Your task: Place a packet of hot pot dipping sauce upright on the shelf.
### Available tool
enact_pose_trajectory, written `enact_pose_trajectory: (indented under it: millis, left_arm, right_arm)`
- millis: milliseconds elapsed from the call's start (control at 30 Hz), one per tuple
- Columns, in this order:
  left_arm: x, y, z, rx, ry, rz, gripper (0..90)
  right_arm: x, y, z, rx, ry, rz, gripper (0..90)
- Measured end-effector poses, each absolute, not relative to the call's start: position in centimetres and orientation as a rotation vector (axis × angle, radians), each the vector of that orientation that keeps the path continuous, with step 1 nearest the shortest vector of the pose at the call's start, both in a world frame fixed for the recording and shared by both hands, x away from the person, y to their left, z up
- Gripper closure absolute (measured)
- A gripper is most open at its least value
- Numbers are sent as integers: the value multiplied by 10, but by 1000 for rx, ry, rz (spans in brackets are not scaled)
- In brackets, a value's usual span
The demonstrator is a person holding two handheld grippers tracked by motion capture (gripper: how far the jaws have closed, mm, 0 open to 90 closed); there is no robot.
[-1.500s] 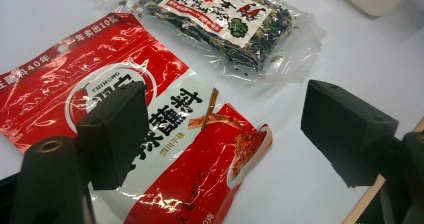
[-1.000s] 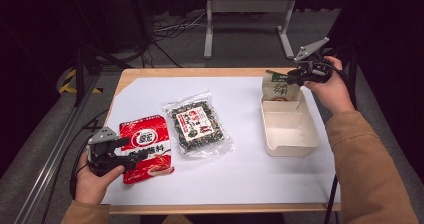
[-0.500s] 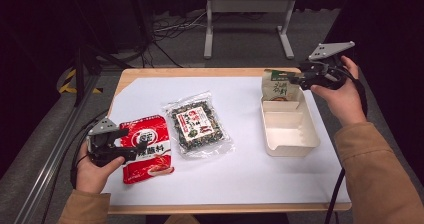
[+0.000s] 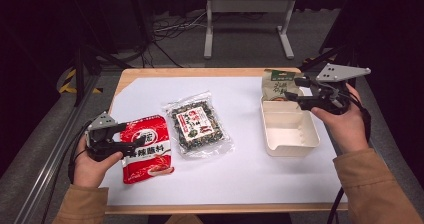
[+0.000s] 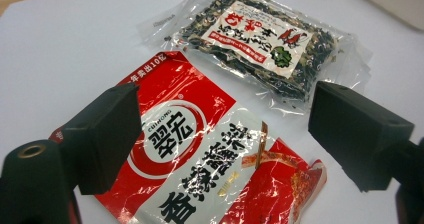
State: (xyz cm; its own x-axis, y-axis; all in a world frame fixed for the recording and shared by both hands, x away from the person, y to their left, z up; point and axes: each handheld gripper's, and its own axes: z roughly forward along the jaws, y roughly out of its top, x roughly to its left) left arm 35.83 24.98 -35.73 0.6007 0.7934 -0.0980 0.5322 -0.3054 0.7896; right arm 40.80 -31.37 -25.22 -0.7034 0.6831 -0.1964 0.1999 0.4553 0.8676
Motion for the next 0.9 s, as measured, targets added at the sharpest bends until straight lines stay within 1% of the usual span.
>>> enact_pose_trajectory:
  millis: [133, 167, 200, 233, 300, 500, 667, 900]
  left_arm:
    - [358, 254, -356, 1972, 1056, 412, 142]
    - [358, 256, -356, 1968, 1081, 424, 143]
    - [358, 256, -356, 1968, 1081, 424, 155]
    - [359, 259, -356, 1980, 1090, 428, 176]
    - [360, 261, -355, 1988, 1081, 415, 188]
    - [362, 266, -351, 1964, 1103, 437, 188]
    - [366, 274, -351, 1929, 1134, 466, 184]
    - [372, 283, -355, 1897, 1147, 486, 184]
  right_arm:
    - [399, -309, -257, 741, 2189, 1234, 451]
    - [393, -304, -260, 768, 2218, 1262, 461]
    - [393, -304, -260, 768, 2218, 1262, 461]
    - [385, -297, -262, 769, 2235, 1263, 479]
    - [380, -291, -263, 755, 2247, 1278, 481]
    - [367, -277, -272, 746, 2292, 1309, 492]
    - [355, -266, -285, 738, 2310, 1345, 489]
    - [342, -254, -299, 728, 2312, 1377, 456]
